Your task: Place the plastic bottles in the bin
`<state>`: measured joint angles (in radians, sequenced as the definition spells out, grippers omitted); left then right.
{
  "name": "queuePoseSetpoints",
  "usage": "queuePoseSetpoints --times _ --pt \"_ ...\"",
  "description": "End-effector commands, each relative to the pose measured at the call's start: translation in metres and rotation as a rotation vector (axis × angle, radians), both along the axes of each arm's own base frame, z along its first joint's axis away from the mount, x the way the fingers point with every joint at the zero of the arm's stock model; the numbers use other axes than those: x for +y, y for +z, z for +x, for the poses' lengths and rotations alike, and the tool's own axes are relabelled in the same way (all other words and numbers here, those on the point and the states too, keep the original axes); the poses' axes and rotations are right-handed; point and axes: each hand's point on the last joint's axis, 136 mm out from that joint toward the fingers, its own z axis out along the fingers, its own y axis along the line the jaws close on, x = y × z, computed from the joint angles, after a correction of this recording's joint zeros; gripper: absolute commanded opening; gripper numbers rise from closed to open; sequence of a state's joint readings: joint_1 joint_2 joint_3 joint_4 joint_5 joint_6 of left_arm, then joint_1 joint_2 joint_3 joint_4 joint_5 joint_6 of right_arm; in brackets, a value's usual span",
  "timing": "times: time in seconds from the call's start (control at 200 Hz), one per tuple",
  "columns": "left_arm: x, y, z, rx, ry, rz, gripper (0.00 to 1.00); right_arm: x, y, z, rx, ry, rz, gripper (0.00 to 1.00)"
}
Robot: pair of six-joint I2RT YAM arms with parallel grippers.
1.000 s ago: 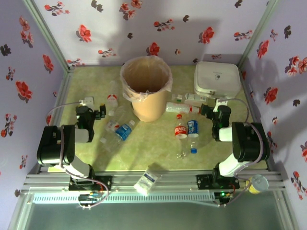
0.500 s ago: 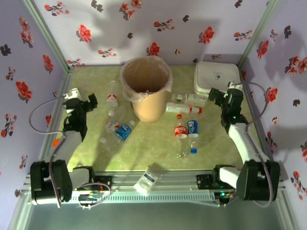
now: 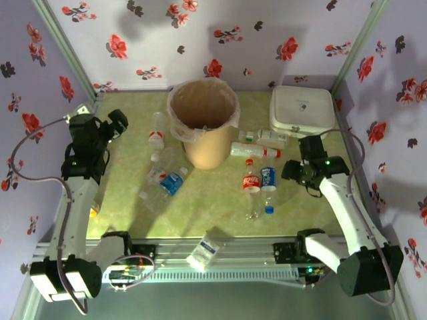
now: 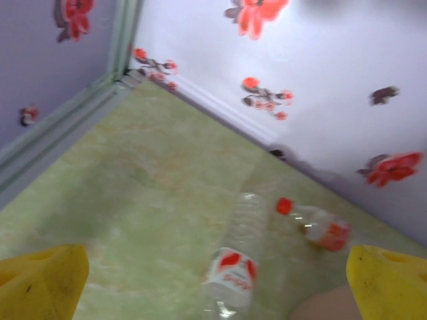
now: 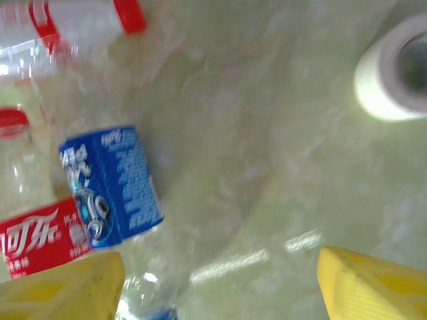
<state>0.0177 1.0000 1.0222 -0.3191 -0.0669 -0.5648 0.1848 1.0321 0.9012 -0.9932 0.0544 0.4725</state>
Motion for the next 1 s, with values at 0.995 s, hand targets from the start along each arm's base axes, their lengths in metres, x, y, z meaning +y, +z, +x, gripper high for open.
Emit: queuePoseSetpoints --times 0.995 --pt "-0.064 0.004 0.010 -0.040 -0.265 -0.375 1.00 0.046 -0.100 -0.014 0.262 0.077 0.058 0.67"
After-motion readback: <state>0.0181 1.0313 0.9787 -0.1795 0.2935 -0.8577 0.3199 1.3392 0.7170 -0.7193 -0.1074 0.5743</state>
